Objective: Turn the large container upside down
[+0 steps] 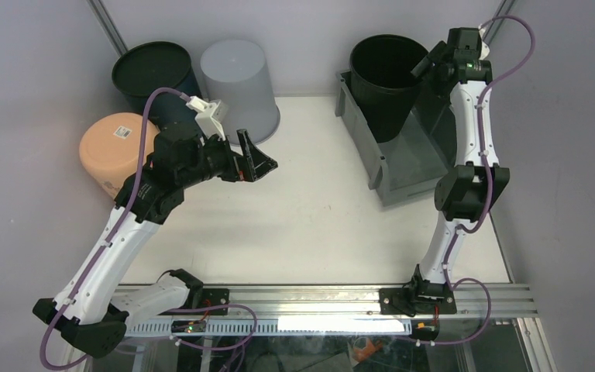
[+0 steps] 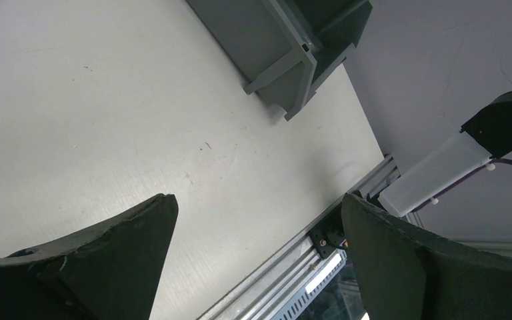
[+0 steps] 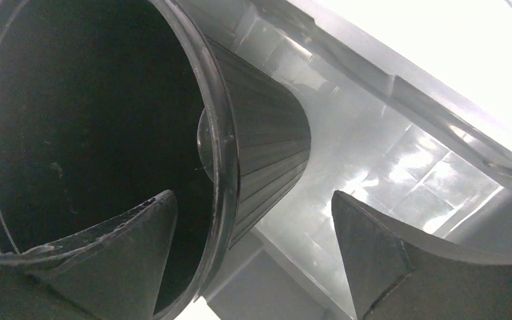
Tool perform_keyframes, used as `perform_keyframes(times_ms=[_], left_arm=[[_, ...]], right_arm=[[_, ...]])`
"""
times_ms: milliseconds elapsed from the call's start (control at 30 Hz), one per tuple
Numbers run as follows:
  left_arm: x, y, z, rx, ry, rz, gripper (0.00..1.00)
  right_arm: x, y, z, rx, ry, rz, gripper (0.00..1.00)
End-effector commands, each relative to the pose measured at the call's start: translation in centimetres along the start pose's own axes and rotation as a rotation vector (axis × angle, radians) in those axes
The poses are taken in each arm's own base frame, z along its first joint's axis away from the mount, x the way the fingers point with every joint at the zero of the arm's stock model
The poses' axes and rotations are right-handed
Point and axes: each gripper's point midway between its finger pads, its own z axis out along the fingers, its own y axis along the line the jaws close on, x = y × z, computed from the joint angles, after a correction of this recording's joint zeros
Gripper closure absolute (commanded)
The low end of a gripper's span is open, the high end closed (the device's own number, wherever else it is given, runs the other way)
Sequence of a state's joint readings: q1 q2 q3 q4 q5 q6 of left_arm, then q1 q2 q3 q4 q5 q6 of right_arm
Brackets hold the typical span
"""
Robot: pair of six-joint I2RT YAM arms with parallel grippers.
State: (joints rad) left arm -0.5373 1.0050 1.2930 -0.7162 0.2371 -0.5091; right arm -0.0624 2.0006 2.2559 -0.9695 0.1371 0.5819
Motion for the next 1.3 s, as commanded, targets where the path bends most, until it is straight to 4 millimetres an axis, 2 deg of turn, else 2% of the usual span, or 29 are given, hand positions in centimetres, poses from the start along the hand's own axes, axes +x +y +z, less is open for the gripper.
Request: perform_keyframes(times_ms=[0,167,300,367,433,467,533,700,800,833,933,1033,1133,1267], left_arm=[[-0.9,-1.1,-0.7,0.041,-0.047,0.020,0.01],[-0.7,-1.1,-1.2,0.042,-0.058,0.019,0.01],[-0.4,-1.1,-1.3,0.048,-0.050,0.016,0.01],[-0.2,-1.1,-1.3,0.052,-0.043,0.017,0.01],[-0.1,-1.1,-1.2,0.058,-0.035,0.019,0.01],[0.0,-1.2,-1.1,0.062,-0.030,0.019,0.01],[0.0,-1.3,-0.9,0.067,-0.024,0.019,0.01],[-1.0,-2.3,-0.9,0.095,-0.031,0.027,0.01],[-3.4,-5.4,-1.2,0.175,-0.053,0.066,0.01],[-4.3,-7.1,-1.4,0.207,-0.073,0.092,0.01],[-7.3,-10.5,-1.6,0.240,-0.159,0.152,0.01],[-9.3,-12.6,-1.2,0.292,-0.200,0.169,0.01],[-10.5,-14.6,-1.5,0.368,-0.223,0.209,0.01],[-12.0,-16.1,-2.5,0.405,-0.269,0.238,0.04]], right_arm=[[-2.1,2.4,0.3,-0.107,-0.048,0.045,0.15],[-1.3,2.4,1.5,-0.102,-0.016,0.058,0.34],[-1.7,2.3,0.4,-0.108,-0.038,0.058,0.55],[-2.5,1.9,-0.7,-0.097,-0.079,0.063,0.71],[-3.2,1.5,-2.1,-0.097,-0.121,0.068,0.94],[-3.5,1.3,-2.9,-0.101,-0.139,0.070,1.00],[-3.8,0.9,-4.3,-0.103,-0.166,0.063,1.00],[-4.9,0.4,-9.3,-0.138,-0.253,0.022,1.00],[-5.2,-0.3,-13.1,-0.169,-0.328,0.010,1.00],[-5.5,-0.4,-15.6,-0.203,-0.382,0.009,1.00],[-4.9,-0.2,-20.0,-0.304,-0.484,-0.043,1.00],[-4.1,0.3,-24.2,-0.389,-0.570,-0.098,1.00],[-3.5,1.8,-28.3,-0.498,-0.620,-0.159,1.00],[-2.3,4.2,-31.8,-0.657,-0.604,-0.222,1.00]])
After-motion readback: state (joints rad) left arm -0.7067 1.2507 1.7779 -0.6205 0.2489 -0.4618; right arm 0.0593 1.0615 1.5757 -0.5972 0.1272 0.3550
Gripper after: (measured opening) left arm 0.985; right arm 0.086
